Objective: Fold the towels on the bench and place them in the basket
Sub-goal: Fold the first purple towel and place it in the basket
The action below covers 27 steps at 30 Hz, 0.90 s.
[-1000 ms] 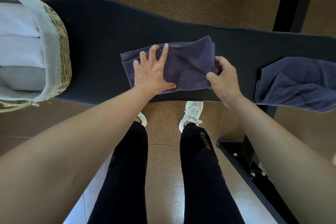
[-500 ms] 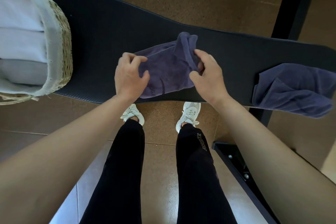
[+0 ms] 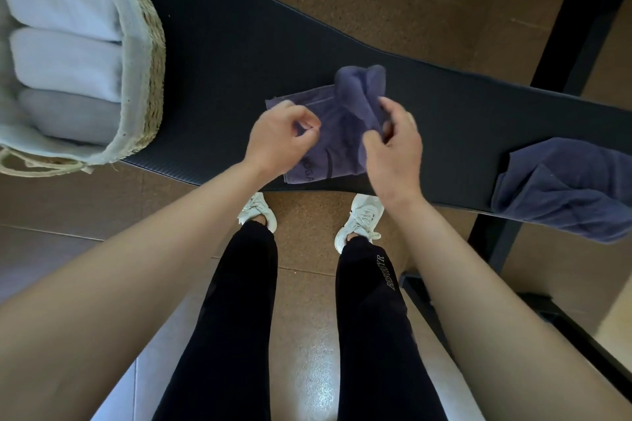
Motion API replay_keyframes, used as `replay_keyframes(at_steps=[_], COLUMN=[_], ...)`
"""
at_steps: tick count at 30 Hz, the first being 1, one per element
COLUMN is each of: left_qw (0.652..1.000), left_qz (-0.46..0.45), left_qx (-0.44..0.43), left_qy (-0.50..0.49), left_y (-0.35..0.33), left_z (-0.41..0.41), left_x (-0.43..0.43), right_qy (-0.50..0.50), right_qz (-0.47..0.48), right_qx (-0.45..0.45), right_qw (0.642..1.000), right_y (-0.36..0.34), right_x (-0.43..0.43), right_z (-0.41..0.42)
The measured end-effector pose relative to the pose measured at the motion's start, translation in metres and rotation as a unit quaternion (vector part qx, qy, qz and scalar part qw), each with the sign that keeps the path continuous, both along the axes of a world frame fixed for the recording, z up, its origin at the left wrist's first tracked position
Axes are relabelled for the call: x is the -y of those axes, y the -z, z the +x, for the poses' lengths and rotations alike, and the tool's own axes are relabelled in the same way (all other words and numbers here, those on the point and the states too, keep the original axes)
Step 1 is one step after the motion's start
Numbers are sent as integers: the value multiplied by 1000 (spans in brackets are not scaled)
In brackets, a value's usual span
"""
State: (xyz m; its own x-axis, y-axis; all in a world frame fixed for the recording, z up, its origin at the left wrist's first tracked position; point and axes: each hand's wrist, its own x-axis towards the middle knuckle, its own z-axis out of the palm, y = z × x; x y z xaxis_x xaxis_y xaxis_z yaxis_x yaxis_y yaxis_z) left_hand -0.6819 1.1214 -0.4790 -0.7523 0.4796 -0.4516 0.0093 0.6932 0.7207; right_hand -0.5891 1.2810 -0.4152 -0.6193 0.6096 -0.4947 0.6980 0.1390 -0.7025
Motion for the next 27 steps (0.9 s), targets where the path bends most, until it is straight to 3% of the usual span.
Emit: replay_keyframes(at_steps=[3, 9, 12, 18, 22, 27], left_qw=[996, 987, 980, 970, 977, 999], left_qz=[39, 33, 14, -75, -65, 14], left_qx=[74, 59, 22, 52, 99, 51], left_qy=[31, 144, 197, 223, 180, 10], left_y=[-4, -3, 3, 9, 9, 6], left_z=[3, 15, 15, 0, -5, 4], left_x=[-28, -70, -88, -114, -117, -77], right_qy=[51, 9, -33, -68, -94, -146], right_qz=[52, 76, 55, -17, -25, -33], right_qx=[29, 48, 59, 76, 85, 61], right_qw=[997, 996, 996, 995, 992, 987], right_y=[-3, -2, 2, 11, 10, 2], right_x=[-31, -70, -82, -96, -98, -85], right_z=[11, 25, 29, 32, 32, 31])
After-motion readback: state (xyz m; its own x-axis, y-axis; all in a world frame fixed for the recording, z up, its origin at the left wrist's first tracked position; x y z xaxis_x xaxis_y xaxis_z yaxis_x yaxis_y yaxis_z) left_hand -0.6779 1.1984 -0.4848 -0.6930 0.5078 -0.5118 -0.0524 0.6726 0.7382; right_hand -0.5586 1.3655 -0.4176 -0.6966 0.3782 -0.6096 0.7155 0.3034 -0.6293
